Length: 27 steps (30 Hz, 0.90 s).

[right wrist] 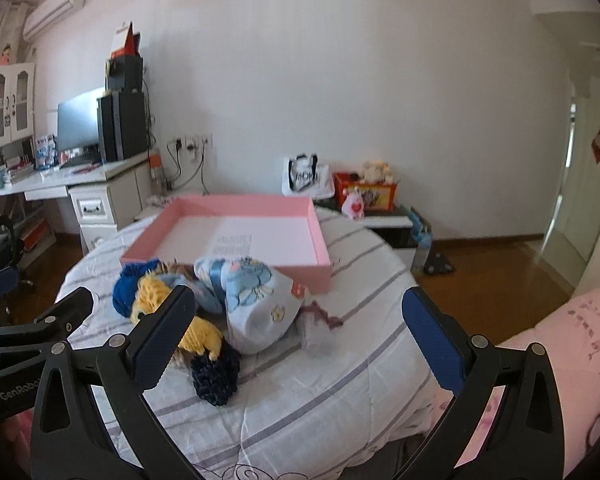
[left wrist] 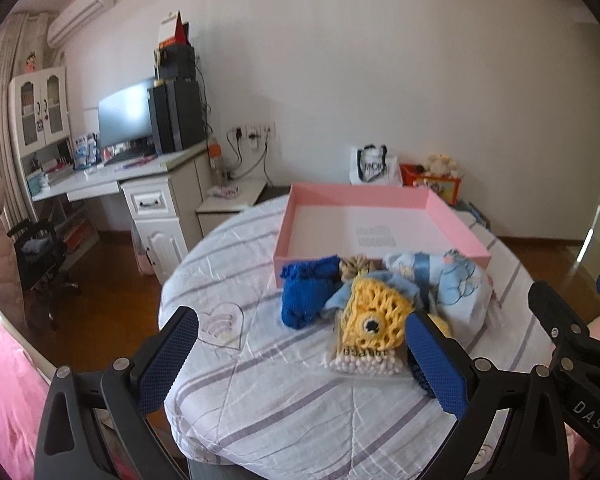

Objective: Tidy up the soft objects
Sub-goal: 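Move both tools toward the pile of soft toys beside the pink tray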

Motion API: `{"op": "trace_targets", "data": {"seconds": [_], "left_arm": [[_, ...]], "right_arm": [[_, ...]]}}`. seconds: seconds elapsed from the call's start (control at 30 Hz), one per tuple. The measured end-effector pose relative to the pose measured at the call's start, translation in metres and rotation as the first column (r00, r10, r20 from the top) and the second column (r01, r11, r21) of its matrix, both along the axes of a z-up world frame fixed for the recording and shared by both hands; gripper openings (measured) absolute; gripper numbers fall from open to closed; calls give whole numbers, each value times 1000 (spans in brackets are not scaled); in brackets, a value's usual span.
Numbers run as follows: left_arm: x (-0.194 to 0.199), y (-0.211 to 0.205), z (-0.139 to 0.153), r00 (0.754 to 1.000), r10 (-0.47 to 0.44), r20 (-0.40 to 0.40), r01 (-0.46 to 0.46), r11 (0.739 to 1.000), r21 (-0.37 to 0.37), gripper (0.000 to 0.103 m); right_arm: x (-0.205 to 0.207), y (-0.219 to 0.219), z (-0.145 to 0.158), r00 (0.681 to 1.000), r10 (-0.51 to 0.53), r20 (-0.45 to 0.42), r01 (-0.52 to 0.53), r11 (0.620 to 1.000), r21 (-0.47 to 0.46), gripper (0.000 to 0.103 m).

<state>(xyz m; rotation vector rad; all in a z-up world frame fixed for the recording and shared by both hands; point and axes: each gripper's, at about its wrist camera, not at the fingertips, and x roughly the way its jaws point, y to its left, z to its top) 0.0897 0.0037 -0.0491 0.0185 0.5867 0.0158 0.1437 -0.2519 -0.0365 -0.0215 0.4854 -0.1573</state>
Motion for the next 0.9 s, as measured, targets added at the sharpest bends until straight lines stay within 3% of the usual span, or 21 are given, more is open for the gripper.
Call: {"op": "trace_targets", "data": {"seconds": [0.33,0.63,0.8,0.9], "left_arm": [[41,1,-24,994,-21,-105,19,1000,-17,102],[62,15,-36,992,-9,-128,6,1000,-30,102],[60,31,-36,993,23,-112,-26,999,-21,103],[57,43,-37,993,55,-102,-56,998,-10,103]], "right_arm": [[32,-6,-34,992,-14,-128,17,1000,22,103],[47,-7,-45,985,-9,-173,17,999,46,103],[51,5,-39,986,58,-154,-47,996,72,103],[56,22,-38,978,131,-162,-119,989,83,98]]}}
